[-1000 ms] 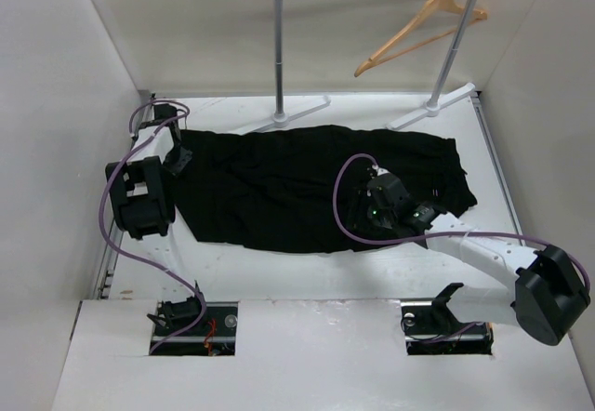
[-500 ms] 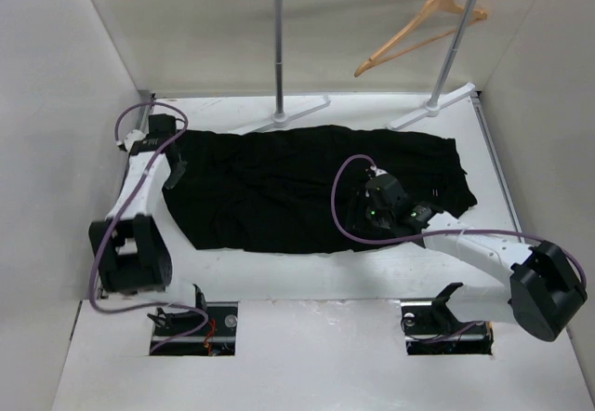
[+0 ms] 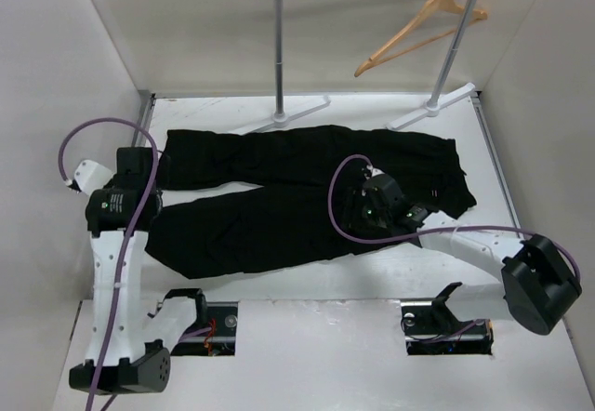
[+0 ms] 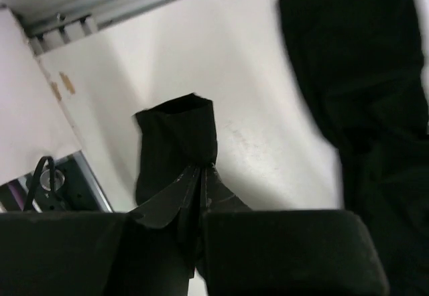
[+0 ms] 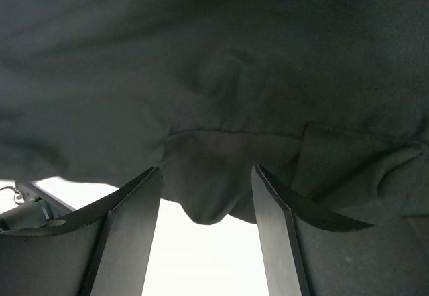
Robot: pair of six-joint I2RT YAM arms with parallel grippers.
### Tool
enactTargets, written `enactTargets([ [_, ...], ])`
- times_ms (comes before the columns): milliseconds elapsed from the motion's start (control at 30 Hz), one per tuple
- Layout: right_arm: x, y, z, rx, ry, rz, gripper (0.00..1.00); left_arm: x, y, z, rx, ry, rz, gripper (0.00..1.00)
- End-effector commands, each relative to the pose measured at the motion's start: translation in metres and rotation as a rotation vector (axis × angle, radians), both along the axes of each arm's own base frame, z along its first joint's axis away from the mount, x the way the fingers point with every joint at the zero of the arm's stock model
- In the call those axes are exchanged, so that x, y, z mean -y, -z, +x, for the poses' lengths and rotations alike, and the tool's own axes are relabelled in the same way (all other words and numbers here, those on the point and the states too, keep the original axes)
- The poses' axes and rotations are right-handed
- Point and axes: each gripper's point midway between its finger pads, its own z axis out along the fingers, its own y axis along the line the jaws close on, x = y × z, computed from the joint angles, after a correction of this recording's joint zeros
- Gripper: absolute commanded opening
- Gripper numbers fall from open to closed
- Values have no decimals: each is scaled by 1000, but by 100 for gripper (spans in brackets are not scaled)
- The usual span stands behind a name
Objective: Place the trousers on the hanger
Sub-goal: Flatten out the trousers at the center of the board.
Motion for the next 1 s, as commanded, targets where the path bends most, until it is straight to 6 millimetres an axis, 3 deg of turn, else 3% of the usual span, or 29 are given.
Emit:
enactTargets([
  [0,-13,0,5,20,-19,52,62,-7,-18,-39,-110,-43,79,1],
  [133,-14,13,0,-16,-34,49,62,-11,-2,-8,-186,-27,163,1],
  [300,-3,14,7,-21,8,31,62,-6,61,84,-267,40,157,2],
  [400,3,1,10,-4,33,27,63,-2,101,141,-320,91,112,2],
  [567,25,-35,17,96,134,22,62,-4,129,204,-392,134,126,2],
  [667,50,-54,21,138,229,24,54,-26,145,215,-450,114,140,5],
  [733,74,-64,25,155,314,28,30,-43,152,215,-472,94,132,12],
  [800,107,-70,31,157,425,23,20,-51,149,211,-462,92,115,26],
  [867,141,-73,37,150,535,-1,21,-53,138,206,-419,120,113,38],
  [967,182,-81,44,148,666,-23,38,-52,123,180,-328,125,92,54],
])
